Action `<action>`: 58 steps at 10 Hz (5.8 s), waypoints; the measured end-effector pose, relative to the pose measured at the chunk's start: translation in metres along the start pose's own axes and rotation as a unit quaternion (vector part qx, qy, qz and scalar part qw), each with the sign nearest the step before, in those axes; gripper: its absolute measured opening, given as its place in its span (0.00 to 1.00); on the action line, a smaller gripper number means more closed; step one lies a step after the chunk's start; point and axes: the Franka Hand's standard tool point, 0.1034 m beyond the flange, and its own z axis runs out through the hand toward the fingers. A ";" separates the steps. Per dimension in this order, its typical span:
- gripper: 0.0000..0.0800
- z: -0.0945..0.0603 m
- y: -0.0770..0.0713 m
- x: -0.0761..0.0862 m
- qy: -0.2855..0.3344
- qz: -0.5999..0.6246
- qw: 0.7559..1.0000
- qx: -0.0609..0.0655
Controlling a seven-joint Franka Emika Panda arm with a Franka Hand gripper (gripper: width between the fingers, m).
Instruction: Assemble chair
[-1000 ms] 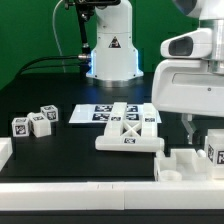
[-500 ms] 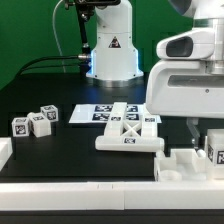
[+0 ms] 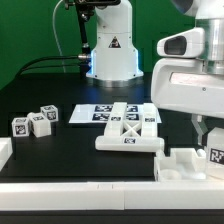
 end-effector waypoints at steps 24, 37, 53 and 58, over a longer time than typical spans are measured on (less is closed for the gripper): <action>0.35 0.005 0.006 0.004 0.015 -0.120 0.992 0.021; 0.36 0.007 0.007 -0.001 -0.041 0.618 0.783 0.047; 0.81 0.002 -0.003 -0.009 0.015 0.024 0.999 0.022; 0.36 0.003 -0.002 -0.011 0.008 0.141 0.990 0.024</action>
Offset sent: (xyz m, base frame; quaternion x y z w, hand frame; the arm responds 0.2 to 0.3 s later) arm 0.0088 0.0092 0.0018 0.0935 -0.0187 0.3025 0.9484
